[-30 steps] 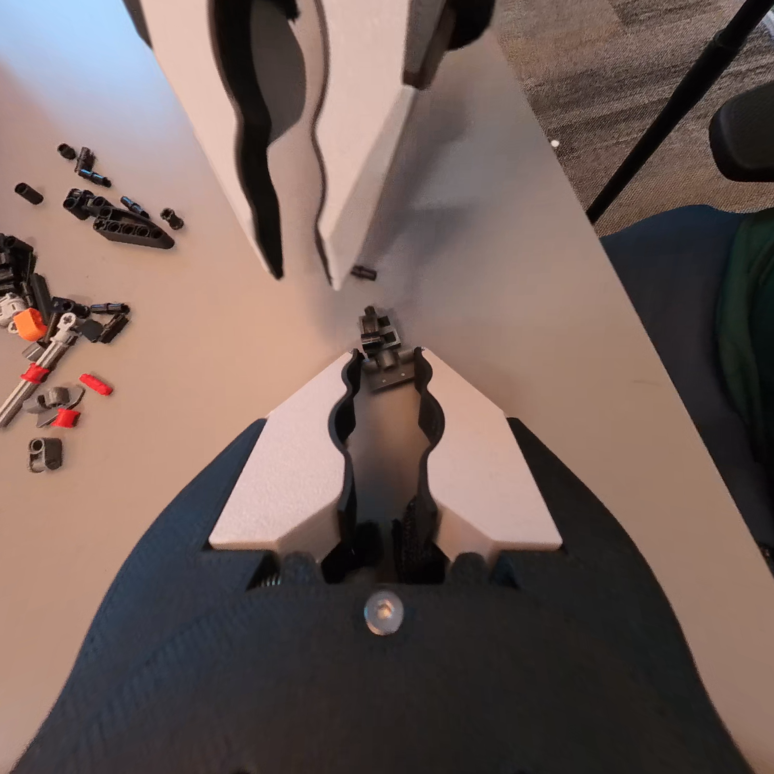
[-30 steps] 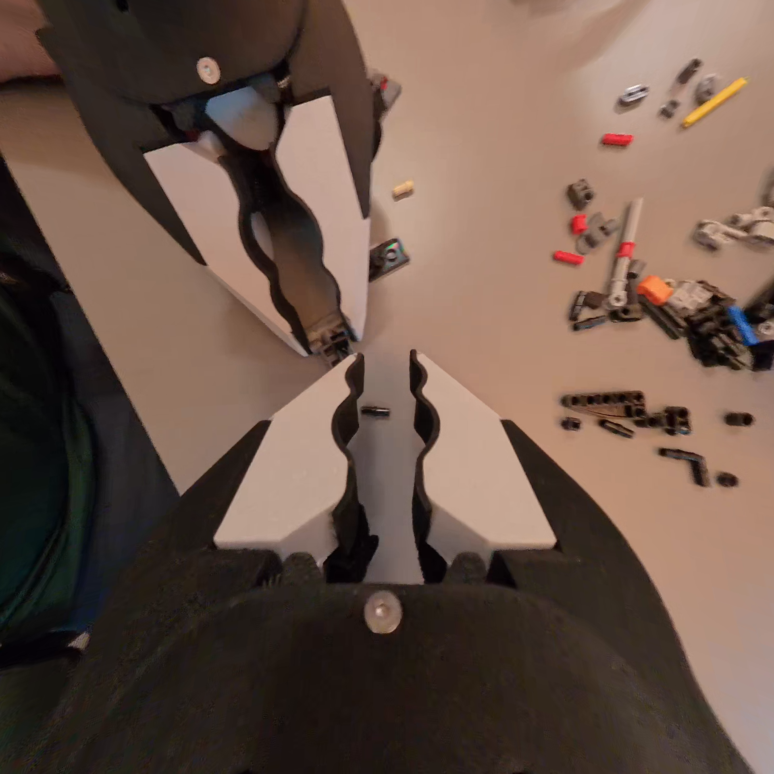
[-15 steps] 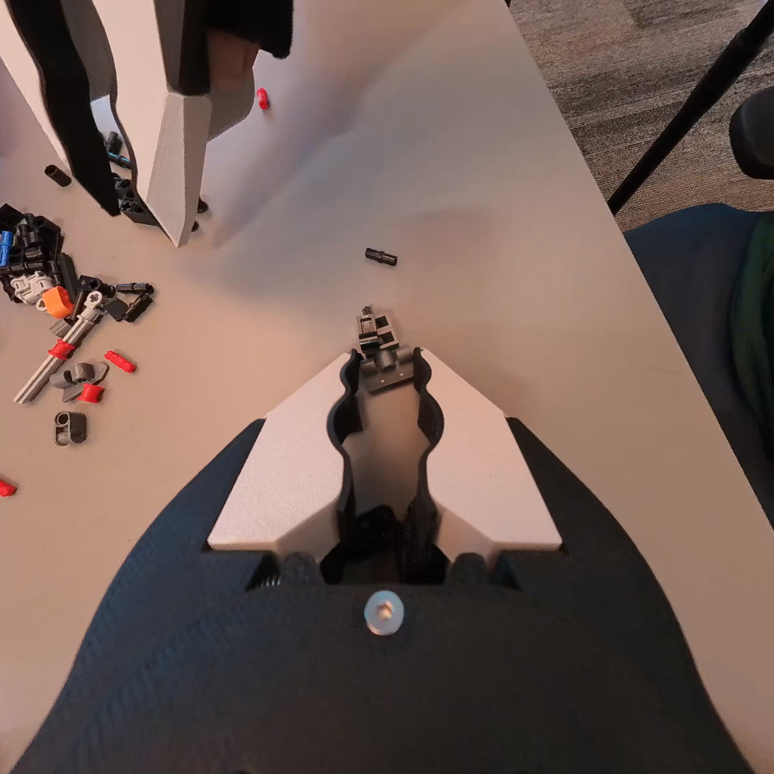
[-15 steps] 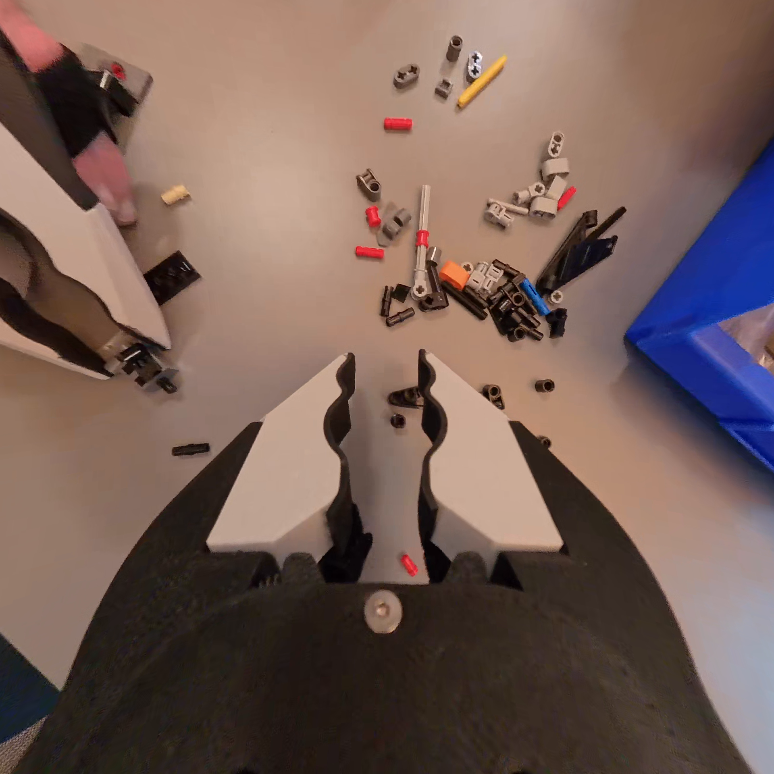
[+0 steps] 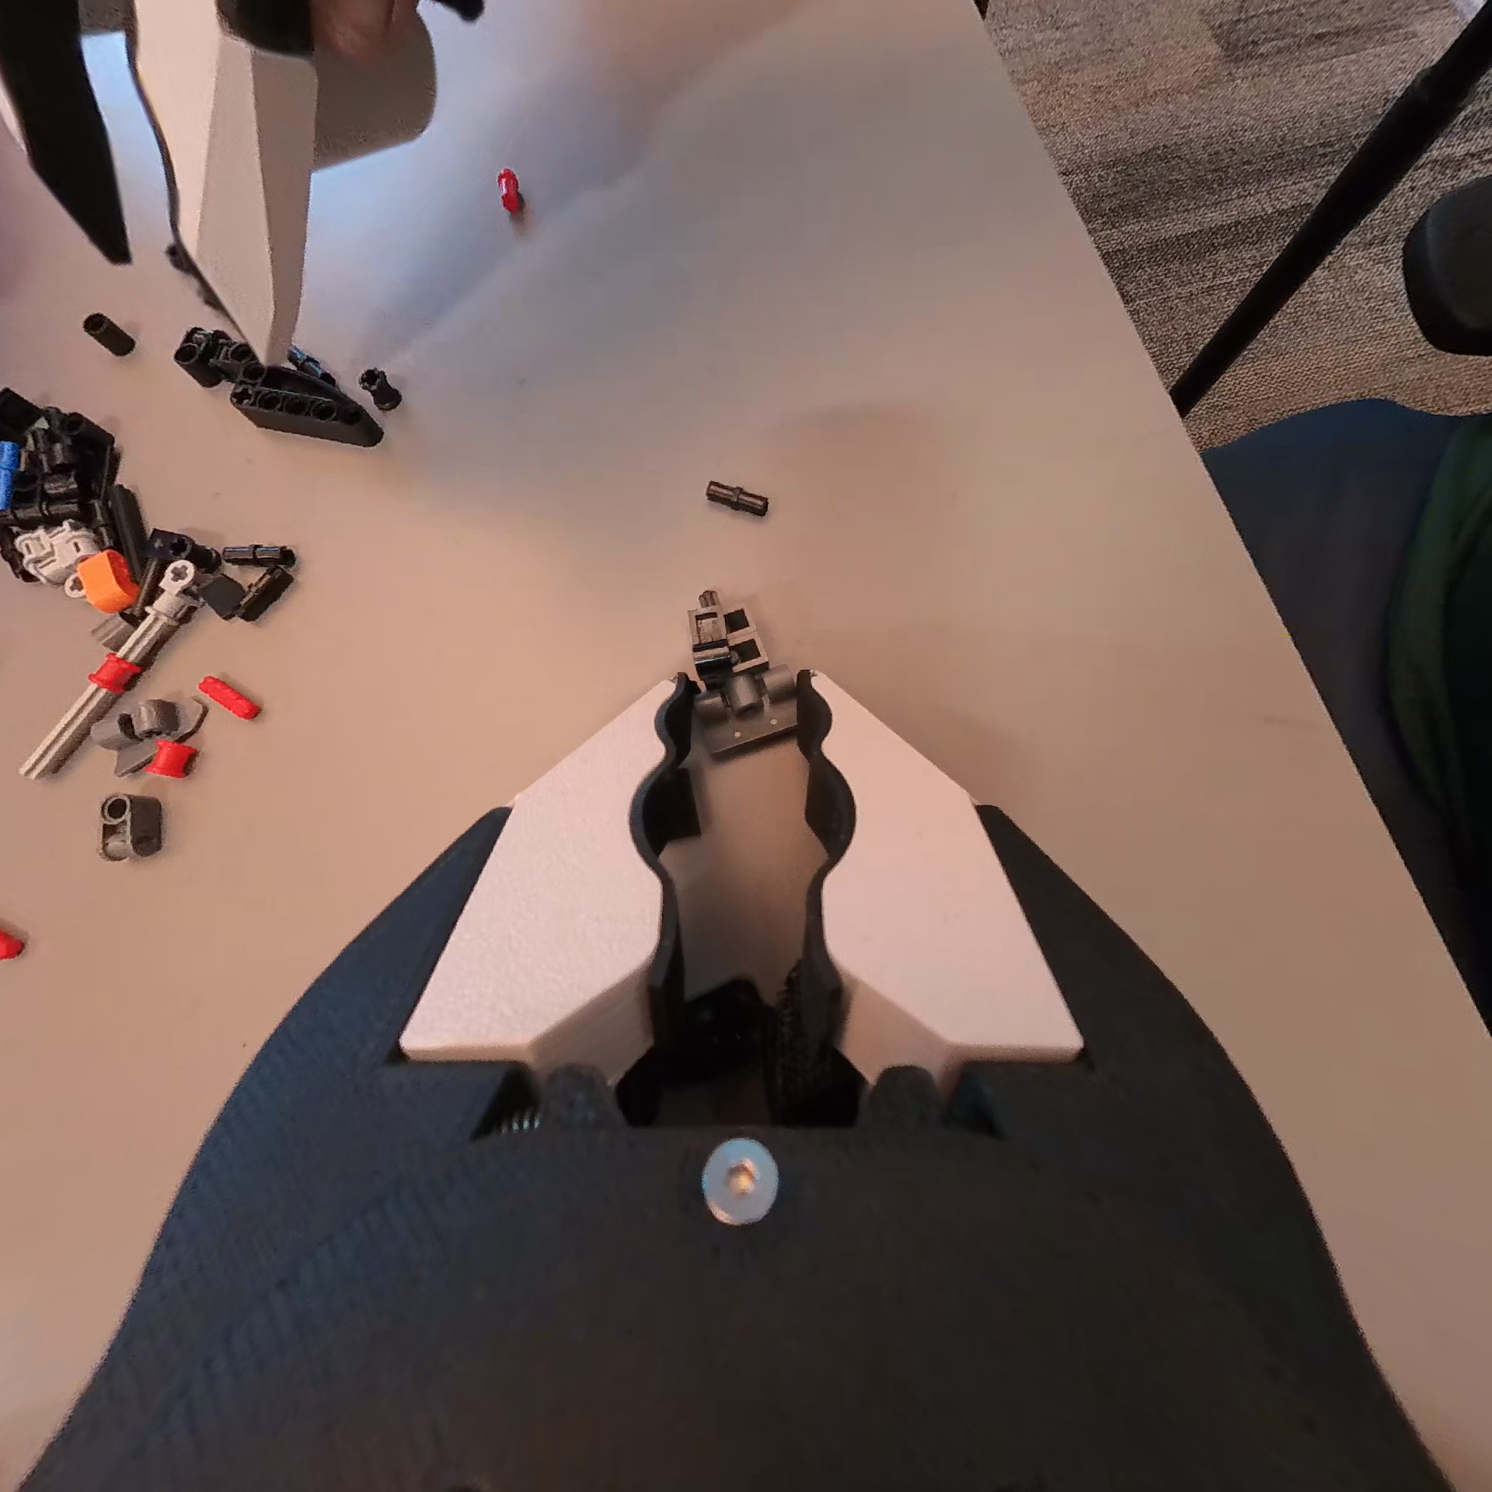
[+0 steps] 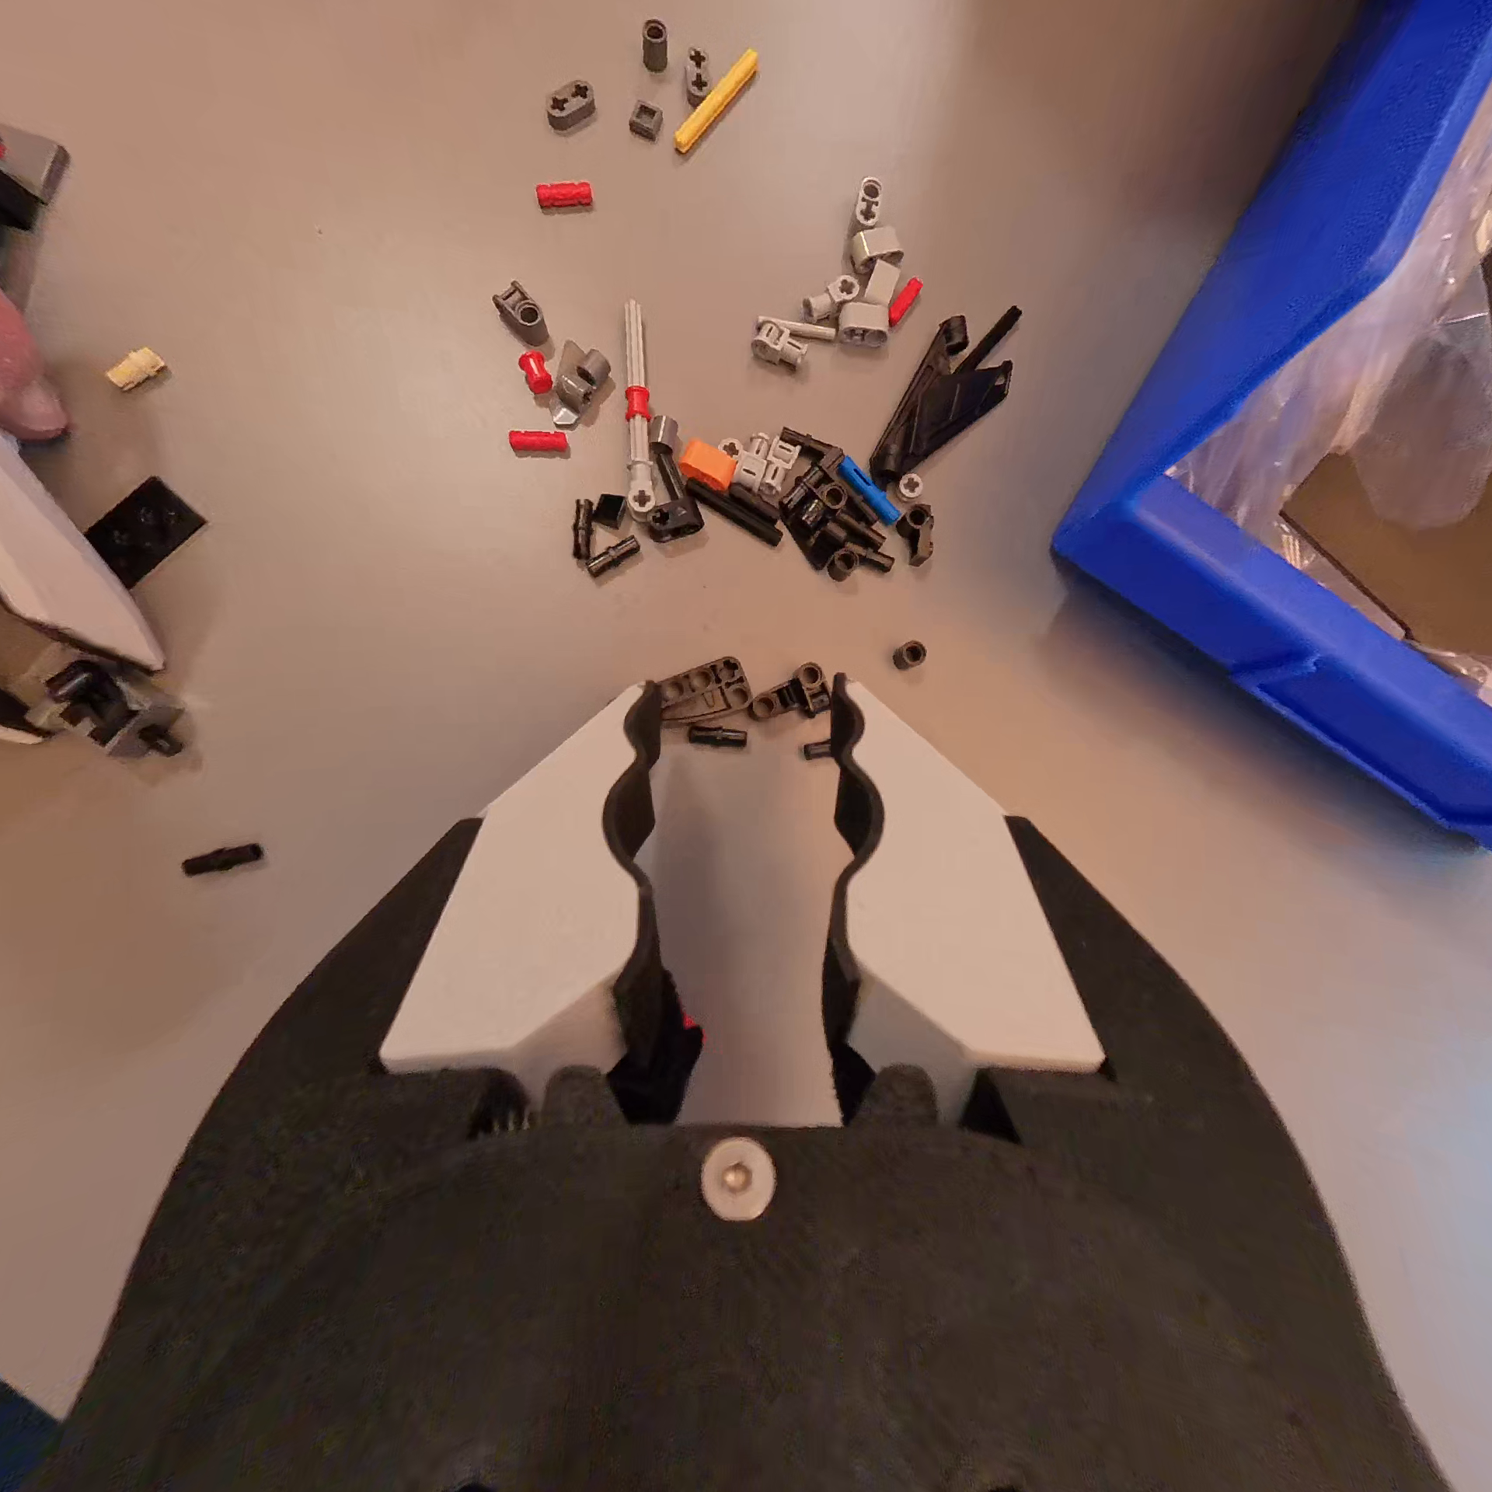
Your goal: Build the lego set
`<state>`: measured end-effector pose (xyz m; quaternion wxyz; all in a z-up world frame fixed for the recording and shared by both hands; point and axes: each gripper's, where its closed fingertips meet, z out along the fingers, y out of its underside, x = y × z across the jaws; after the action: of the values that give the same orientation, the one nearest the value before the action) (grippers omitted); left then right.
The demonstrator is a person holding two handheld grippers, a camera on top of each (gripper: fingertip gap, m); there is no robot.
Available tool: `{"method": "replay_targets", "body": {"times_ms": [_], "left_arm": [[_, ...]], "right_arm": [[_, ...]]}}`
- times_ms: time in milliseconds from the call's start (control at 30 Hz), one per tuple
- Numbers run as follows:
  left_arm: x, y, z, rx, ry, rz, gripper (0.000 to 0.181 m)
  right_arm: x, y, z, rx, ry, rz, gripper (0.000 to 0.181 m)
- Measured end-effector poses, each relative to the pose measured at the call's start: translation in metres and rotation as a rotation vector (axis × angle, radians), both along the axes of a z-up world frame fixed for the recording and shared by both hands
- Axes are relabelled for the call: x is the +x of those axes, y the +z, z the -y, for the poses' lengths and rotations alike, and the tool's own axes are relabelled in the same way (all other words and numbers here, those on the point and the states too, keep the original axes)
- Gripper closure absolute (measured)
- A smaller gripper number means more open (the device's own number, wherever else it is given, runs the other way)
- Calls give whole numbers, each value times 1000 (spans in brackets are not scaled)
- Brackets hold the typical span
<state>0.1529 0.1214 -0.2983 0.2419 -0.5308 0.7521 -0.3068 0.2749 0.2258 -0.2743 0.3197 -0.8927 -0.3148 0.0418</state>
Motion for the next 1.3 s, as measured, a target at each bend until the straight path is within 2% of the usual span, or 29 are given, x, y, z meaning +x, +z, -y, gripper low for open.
{"method": "replay_targets", "body": {"times_ms": [100, 233, 533, 600, 733, 933, 1200, 1300], "left_arm": [[0, 0, 0, 1, 0, 0, 158], [0, 0, 0, -3, 1, -1, 158], [0, 0, 0, -4, 1, -1, 158], [0, 0, -1, -2, 2, -1, 158], [1, 0, -1, -1, 4, 0, 157], [1, 0, -2, -1, 8, 0, 156], [2, 0, -2, -1, 8, 0, 156], [2, 0, -2, -3, 8, -1, 156]], "right_arm": [[7, -2, -7, 1, -15, 34, 150], [6, 4, -17, 8, -11, -15, 153], [11, 1, -27, -1, -24, -22, 146], [19, 6, -26, 25, -47, 4, 148], [16, 19, -19, 52, -36, -63, 151], [15, 9, -16, 21, -35, -45, 146], [43, -1, -13, -36, -145, -63, 145], [42, -5, -10, -50, -144, -85, 146]]}}
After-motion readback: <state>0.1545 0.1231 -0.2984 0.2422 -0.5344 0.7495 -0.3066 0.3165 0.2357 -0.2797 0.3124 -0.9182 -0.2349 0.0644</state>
